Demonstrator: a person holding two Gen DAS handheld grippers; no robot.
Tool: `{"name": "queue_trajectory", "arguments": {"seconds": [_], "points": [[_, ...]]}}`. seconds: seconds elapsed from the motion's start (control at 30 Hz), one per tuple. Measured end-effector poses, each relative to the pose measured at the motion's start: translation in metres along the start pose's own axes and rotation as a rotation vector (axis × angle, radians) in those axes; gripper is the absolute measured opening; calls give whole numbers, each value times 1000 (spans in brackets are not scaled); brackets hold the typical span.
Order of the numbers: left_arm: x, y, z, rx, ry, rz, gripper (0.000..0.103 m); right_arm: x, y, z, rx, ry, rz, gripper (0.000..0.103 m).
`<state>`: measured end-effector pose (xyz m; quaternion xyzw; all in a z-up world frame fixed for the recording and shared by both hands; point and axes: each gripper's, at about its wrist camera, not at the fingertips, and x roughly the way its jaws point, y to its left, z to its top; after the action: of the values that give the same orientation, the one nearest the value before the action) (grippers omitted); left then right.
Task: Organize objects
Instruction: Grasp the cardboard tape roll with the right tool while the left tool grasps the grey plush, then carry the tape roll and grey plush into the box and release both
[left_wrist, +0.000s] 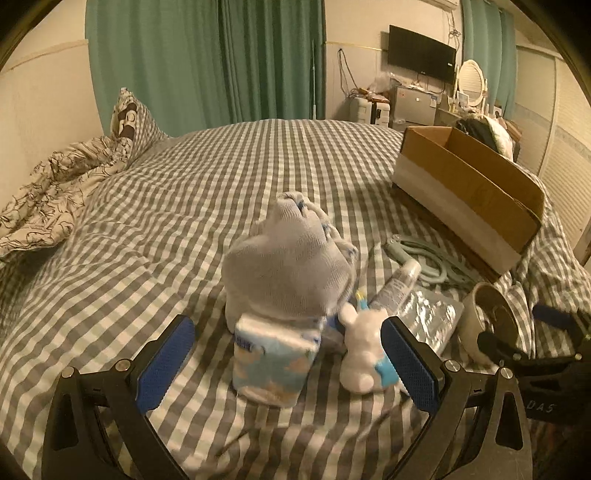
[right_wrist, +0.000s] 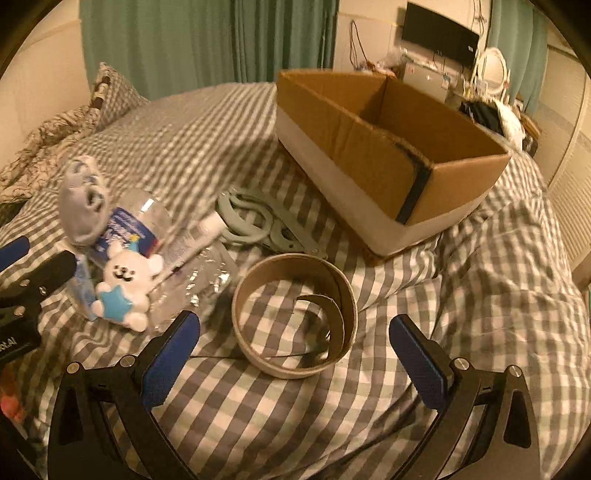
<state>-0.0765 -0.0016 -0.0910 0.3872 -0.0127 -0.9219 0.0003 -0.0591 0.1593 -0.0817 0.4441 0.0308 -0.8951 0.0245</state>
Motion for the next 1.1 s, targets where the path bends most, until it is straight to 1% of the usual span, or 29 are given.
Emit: {"name": "queue_trajectory", "arguments": {"seconds": [0.17, 0.37, 0.43, 0.5, 0.57, 0.6, 0.67, 0.73, 0.93, 1.1], "points": [[18, -3, 16, 8, -3, -13, 103, 26, -7, 5, 40, 63, 3, 102], [41, -8, 31, 31, -4, -13, 103, 41, -8, 7, 38, 99, 40, 82], [48, -6, 32, 42, -2, -11, 101, 40, -7, 7, 33, 91, 42, 81], [53, -3, 31, 49, 6, 1, 92, 40, -8, 8, 34, 89, 45, 81], [55, 2, 30, 53, 9, 14, 73, 39, -9, 7, 39, 85, 50, 80], [54, 5, 30, 49, 8, 17, 69, 38, -9, 7, 40, 81, 52, 80], [51, 15, 30, 8, 6, -11, 64, 35, -8, 6, 39, 73, 56, 80], [46, 20, 29, -10, 0, -14, 62, 31, -5, 5, 35, 64, 69, 80], [15, 19, 27, -3, -26, -10, 59, 6, 6, 5, -7, 7, 79, 80], [-24, 12, 38, 17, -97, -27, 58, -35, 6, 15, -27, -79, 79, 79]]}}
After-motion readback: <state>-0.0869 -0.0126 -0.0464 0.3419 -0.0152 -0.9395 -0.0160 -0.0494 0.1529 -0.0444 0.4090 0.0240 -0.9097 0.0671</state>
